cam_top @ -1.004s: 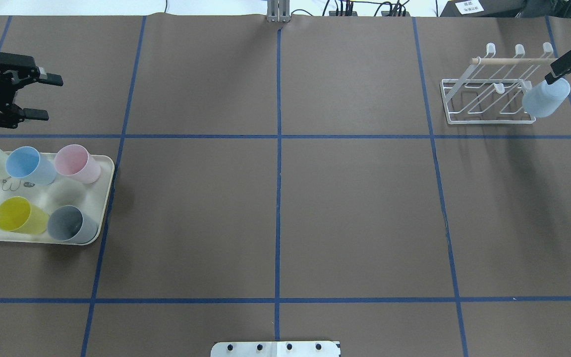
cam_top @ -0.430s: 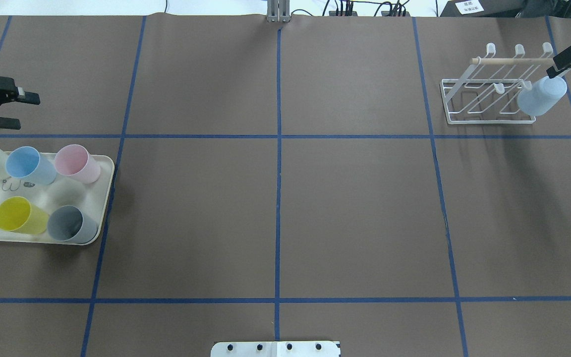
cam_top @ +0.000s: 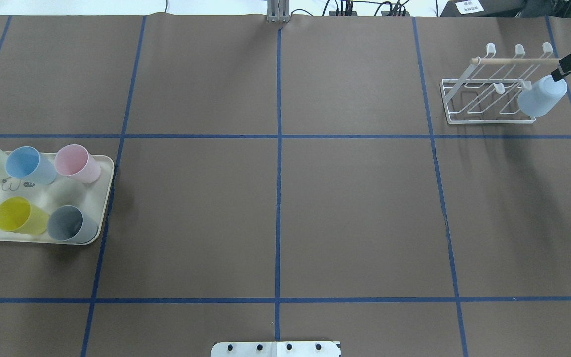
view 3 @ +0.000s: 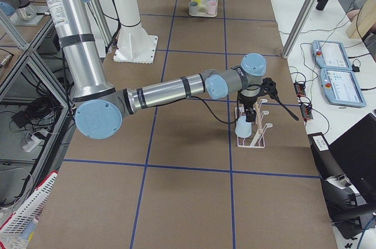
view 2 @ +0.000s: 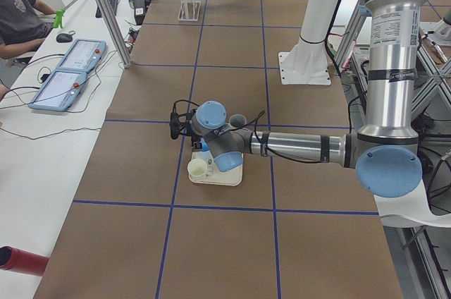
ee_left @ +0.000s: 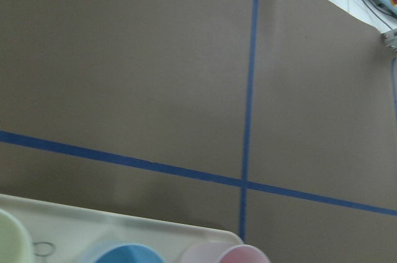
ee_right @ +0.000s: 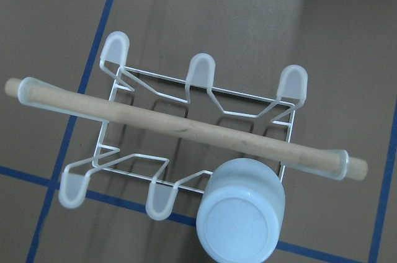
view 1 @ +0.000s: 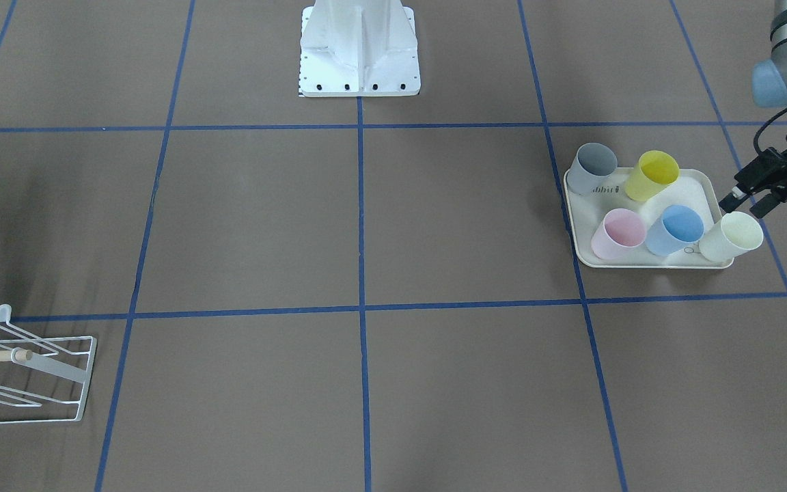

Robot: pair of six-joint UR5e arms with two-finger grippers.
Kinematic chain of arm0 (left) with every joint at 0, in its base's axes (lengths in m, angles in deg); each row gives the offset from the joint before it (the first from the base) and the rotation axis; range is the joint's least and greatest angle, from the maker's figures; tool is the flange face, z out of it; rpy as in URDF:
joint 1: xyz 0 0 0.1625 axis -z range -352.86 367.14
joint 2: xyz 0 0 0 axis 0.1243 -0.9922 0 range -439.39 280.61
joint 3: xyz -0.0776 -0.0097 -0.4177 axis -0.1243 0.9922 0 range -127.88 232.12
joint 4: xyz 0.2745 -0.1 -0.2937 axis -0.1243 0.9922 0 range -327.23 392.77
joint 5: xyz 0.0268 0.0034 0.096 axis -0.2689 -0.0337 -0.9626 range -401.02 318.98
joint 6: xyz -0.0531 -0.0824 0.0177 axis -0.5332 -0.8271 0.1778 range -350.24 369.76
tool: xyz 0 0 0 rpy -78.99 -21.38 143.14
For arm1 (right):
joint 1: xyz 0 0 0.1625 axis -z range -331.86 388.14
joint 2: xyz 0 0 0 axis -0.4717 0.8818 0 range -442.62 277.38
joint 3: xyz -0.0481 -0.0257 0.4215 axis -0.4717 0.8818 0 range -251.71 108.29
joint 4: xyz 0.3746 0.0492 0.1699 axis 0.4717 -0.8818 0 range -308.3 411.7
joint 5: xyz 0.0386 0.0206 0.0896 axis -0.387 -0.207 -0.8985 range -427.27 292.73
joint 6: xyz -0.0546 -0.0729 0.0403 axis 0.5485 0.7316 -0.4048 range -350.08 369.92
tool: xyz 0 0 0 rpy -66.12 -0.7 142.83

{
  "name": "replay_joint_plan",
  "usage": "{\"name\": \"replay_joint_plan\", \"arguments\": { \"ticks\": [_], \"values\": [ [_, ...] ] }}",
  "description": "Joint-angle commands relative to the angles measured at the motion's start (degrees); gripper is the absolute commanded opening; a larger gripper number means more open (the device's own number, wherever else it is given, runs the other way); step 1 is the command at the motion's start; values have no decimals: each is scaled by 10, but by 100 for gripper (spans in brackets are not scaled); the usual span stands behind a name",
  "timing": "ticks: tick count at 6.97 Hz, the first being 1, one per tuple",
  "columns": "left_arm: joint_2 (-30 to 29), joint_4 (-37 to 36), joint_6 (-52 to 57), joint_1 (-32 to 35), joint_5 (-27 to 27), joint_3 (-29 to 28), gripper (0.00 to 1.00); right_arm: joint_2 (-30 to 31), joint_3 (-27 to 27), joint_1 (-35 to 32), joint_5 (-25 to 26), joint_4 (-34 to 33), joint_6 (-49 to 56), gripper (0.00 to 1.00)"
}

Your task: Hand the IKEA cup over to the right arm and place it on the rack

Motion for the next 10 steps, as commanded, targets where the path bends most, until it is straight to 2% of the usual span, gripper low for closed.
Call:
{"name": "replay_joint_plan", "arguments": {
  "ticks": [1,3,4,7,8,10],
  "values": [
    [7,-104,170,31,-20,-1,100,16,-21,0,-1,0,-5,100],
    [27,-186,256,25,-103,-8,100,23,-25,0,-6,0,-5,100],
    [26,-187,265,24,-111,-29,100,23,-24,0,-6,0,-5,100],
    [18,-194,257,19,-92,-40,99,23,-24,1,-6,0,-4,100],
    [0,-224,257,15,-79,-45,98,23,-24,1,-6,0,-4,100],
    [-1,-232,257,2,-74,-47,98,23,-23,1,-6,-1,-4,100]
  ]
}}
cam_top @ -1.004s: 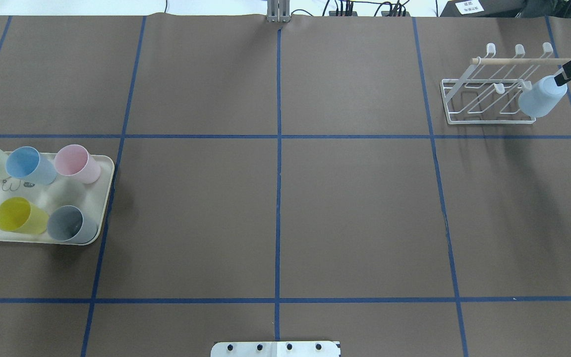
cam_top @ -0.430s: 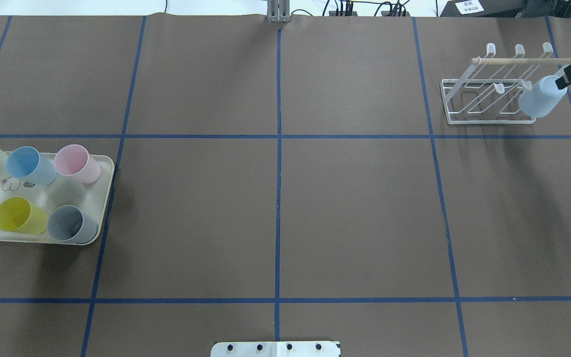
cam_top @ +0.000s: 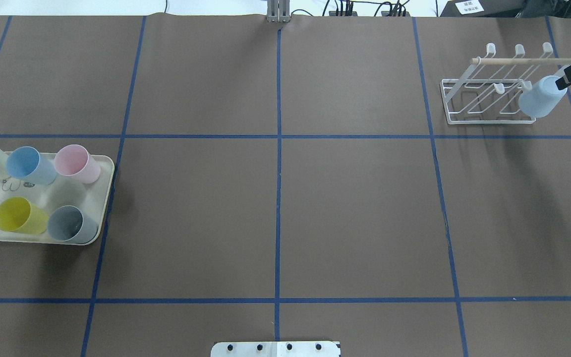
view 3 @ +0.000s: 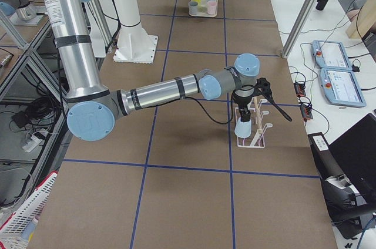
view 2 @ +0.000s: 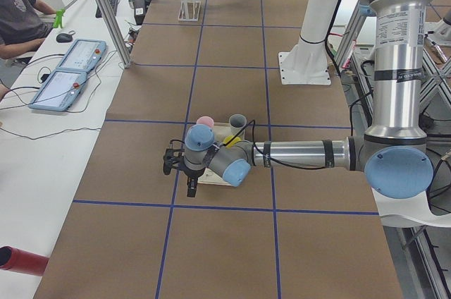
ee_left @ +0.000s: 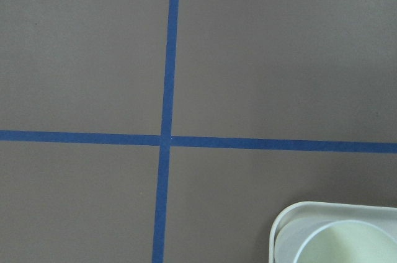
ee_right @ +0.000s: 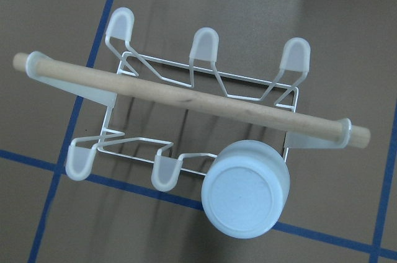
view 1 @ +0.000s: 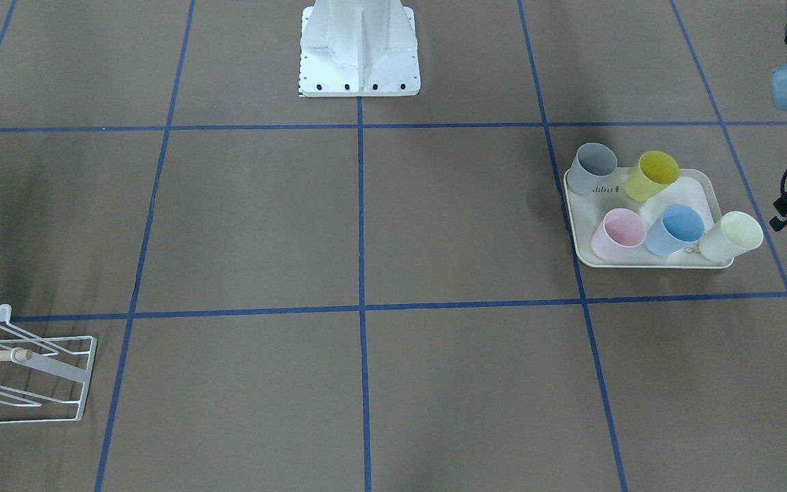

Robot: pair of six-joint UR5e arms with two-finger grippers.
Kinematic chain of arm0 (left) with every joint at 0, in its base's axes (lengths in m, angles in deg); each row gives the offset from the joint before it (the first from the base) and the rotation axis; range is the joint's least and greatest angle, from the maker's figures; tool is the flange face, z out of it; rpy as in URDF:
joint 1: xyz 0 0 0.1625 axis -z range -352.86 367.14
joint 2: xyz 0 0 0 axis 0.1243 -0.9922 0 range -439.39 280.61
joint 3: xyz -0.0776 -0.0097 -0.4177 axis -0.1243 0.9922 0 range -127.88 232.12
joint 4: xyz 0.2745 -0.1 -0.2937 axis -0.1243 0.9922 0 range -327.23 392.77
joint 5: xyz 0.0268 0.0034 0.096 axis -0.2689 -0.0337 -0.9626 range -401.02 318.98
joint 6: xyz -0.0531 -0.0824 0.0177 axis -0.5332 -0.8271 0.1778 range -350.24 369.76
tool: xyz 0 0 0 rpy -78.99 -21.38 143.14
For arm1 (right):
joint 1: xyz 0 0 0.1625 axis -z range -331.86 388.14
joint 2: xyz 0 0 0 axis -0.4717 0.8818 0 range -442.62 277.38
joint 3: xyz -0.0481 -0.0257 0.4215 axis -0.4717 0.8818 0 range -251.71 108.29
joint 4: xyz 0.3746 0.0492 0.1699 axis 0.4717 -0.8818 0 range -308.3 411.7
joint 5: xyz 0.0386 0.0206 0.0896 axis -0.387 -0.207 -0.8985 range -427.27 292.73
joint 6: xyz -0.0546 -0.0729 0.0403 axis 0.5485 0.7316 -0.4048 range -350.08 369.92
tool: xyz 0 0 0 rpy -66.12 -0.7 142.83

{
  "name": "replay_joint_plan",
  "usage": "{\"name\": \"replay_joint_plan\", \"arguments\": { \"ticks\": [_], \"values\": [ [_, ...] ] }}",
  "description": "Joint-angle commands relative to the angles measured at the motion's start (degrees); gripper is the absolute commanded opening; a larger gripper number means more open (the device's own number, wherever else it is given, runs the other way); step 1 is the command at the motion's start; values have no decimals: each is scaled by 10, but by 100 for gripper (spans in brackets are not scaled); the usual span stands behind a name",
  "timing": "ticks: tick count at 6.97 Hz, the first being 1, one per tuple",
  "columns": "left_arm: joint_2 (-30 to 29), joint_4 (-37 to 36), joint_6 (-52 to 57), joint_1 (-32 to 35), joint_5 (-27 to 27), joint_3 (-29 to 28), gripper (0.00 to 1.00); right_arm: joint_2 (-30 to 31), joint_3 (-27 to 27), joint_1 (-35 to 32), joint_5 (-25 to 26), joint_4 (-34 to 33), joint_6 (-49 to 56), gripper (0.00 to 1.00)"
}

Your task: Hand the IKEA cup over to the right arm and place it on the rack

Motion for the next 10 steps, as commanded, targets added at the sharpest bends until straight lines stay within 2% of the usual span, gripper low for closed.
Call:
{"name": "replay_joint_plan", "arguments": {
  "ticks": [1,3,4,6,8,10],
  "values": [
    [-5,-6,0,-25,4,-13,97,0,1,0,0,-1,0,100],
    [-6,-7,-1,-40,10,-14,95,0,1,1,0,-1,0,100],
    [-6,-7,-2,-40,11,-14,86,0,0,1,0,-1,-1,100],
    [-7,-8,-2,-46,11,-15,30,2,-11,0,-14,0,-1,100],
    [-11,-6,-22,-55,11,-13,0,43,-62,1,-26,0,-14,100],
    [-14,-7,-25,-55,25,-10,0,47,-69,1,-28,0,-18,100]
  ]
}}
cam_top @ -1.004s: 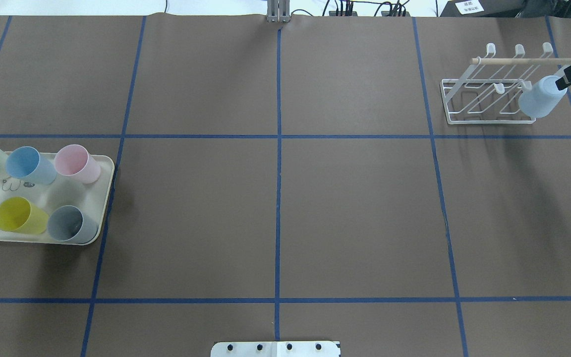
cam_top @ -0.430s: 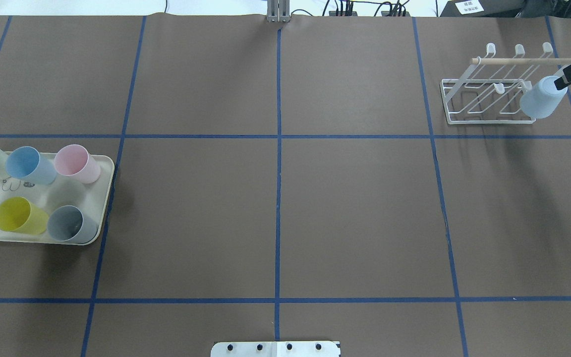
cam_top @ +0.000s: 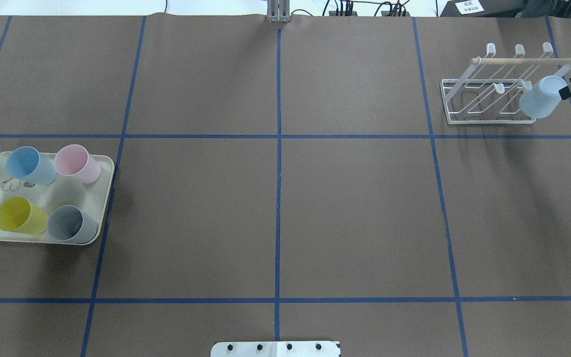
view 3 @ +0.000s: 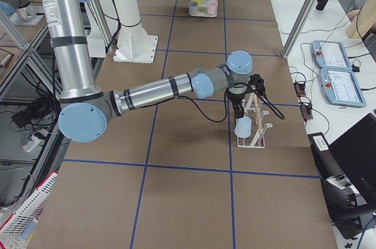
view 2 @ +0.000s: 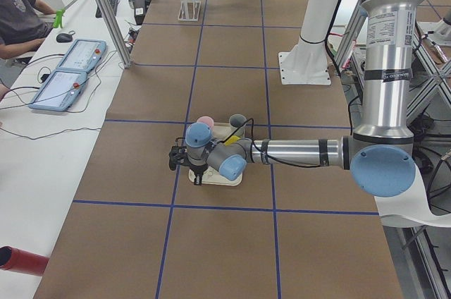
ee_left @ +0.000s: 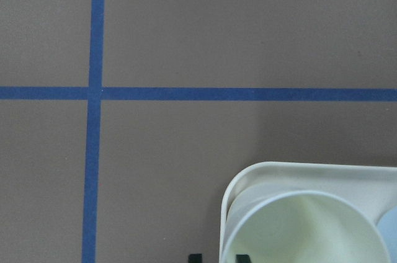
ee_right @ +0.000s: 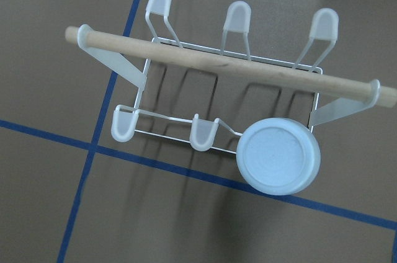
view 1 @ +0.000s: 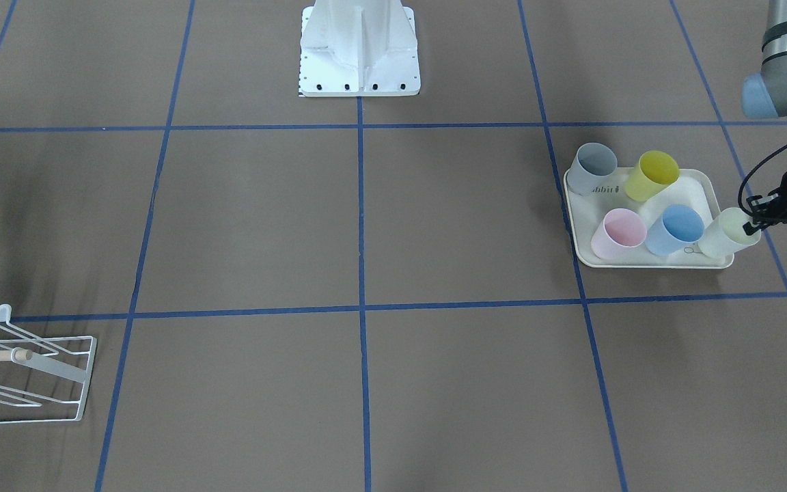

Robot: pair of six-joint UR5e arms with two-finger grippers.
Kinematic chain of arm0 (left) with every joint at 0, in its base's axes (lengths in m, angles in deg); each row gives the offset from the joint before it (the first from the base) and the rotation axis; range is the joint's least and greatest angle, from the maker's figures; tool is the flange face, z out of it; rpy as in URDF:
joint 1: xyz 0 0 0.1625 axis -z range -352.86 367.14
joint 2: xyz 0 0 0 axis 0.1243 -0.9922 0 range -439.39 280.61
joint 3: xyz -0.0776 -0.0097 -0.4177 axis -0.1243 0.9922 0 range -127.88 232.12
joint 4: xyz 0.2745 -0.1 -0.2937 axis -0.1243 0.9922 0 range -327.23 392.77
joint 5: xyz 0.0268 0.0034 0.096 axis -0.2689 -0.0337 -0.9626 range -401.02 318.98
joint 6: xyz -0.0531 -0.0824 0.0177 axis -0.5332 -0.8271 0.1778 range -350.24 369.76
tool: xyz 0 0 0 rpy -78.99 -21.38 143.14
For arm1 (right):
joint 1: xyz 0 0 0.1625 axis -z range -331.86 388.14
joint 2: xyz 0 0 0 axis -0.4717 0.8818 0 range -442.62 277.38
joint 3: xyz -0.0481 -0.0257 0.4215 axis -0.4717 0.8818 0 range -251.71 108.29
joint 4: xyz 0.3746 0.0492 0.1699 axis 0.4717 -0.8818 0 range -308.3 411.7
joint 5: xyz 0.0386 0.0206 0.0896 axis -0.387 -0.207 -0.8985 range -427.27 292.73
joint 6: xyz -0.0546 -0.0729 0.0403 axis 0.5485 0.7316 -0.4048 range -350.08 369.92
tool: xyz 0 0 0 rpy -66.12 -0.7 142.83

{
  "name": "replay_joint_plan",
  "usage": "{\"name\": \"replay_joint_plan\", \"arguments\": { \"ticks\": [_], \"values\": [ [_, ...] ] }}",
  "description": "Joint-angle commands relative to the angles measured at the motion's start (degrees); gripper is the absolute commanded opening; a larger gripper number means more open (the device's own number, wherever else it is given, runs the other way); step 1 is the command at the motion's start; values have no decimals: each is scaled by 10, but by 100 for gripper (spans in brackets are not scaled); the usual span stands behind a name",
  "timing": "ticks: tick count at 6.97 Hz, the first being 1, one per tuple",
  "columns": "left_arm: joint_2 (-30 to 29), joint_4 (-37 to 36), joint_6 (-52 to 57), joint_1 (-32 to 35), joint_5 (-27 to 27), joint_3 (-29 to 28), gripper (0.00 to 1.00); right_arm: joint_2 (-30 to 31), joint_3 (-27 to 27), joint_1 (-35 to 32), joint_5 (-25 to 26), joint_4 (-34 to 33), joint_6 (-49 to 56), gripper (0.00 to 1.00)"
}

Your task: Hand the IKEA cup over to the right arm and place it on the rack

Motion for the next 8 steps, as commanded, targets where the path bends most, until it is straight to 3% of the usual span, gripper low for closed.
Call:
{"name": "replay_joint_plan", "arguments": {
  "ticks": [1,3,6,8],
  "values": [
    [1,0,0,0,44,6,0,4,-6,1,-1,0,-2,100],
    [14,0,4,46,76,37,0,3,-17,3,0,2,-26,100],
    [30,-4,-2,110,77,74,0,4,-36,14,0,2,-41,100],
    [20,-2,-117,105,108,112,0,4,-74,57,4,39,-152,100]
  ]
}}
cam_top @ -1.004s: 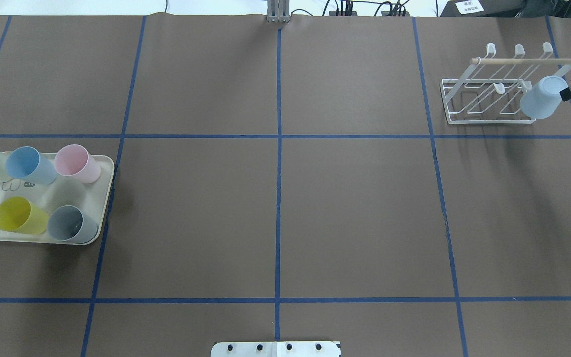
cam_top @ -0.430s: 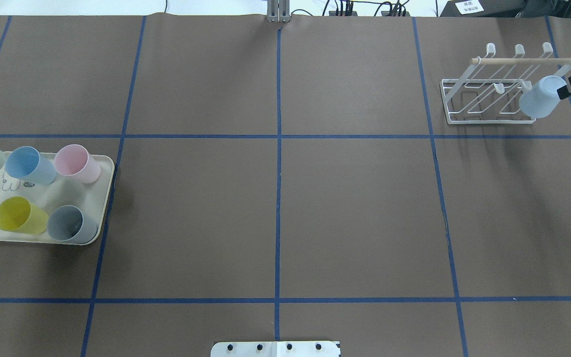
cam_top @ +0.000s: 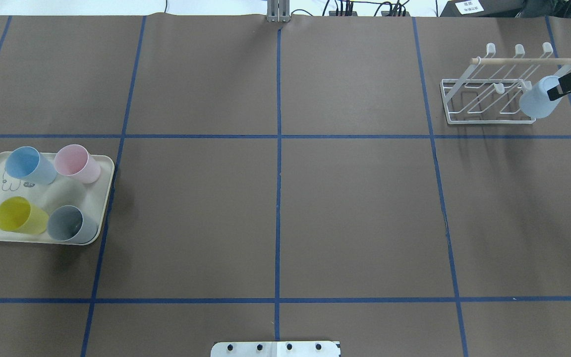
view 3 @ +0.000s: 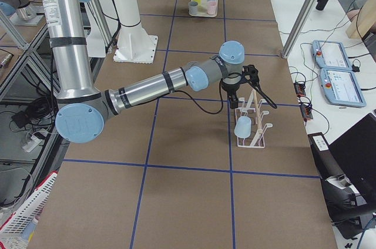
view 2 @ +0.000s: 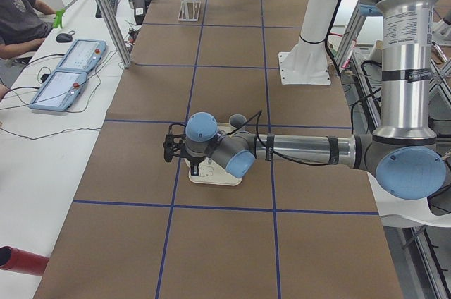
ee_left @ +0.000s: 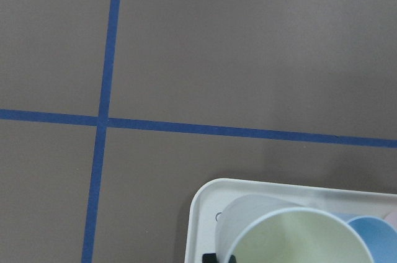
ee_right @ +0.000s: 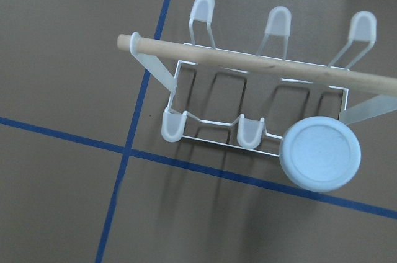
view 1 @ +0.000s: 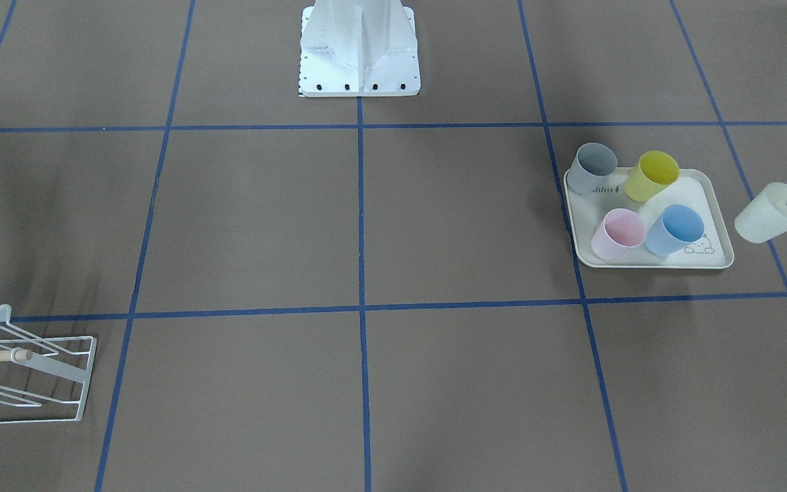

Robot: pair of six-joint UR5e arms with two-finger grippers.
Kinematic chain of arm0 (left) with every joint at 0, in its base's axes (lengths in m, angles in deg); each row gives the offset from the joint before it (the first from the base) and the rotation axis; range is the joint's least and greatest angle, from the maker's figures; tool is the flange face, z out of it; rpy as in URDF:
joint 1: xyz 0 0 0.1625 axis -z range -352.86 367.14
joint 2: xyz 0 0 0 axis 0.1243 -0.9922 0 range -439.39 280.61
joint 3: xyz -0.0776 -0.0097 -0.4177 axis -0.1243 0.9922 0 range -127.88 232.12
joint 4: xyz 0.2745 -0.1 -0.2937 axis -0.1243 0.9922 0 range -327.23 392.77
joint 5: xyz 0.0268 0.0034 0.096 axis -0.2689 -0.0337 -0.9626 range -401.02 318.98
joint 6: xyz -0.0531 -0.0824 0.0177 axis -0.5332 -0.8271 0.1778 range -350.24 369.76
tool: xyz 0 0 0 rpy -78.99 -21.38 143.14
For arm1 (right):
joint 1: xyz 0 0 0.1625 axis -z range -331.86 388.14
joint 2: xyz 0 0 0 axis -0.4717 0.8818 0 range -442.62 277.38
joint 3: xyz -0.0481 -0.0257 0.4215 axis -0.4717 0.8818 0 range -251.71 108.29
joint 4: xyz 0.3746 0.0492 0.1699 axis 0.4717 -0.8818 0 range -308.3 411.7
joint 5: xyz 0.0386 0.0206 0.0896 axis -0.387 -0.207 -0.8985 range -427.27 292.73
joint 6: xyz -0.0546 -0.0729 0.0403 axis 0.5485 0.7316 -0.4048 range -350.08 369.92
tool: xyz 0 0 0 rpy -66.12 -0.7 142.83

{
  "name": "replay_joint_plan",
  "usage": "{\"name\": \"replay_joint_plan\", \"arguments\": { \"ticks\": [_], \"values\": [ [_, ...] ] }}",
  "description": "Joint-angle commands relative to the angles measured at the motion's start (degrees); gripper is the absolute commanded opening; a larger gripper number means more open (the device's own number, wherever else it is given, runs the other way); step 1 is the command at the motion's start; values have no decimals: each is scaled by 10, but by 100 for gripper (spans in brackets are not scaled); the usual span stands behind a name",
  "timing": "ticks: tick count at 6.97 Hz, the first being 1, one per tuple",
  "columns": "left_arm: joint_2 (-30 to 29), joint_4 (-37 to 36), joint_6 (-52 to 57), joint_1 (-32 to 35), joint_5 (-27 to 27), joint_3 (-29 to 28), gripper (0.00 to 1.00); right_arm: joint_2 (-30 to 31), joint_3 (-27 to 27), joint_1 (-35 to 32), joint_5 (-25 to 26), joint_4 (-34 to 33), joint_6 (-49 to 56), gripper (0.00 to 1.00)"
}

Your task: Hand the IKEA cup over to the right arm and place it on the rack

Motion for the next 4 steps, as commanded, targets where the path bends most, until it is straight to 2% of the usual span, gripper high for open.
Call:
{"name": "replay_joint_plan", "arguments": {
  "ticks": [1,3,4],
  "values": [
    [-17,2,-141,-4,32,60,0,6,-22,46,4,105,-145,100],
    [-71,15,-311,-7,82,100,0,10,-23,91,4,201,-269,99],
    [-101,46,-397,-30,93,110,0,6,-23,115,4,257,-338,99]
  ]
}}
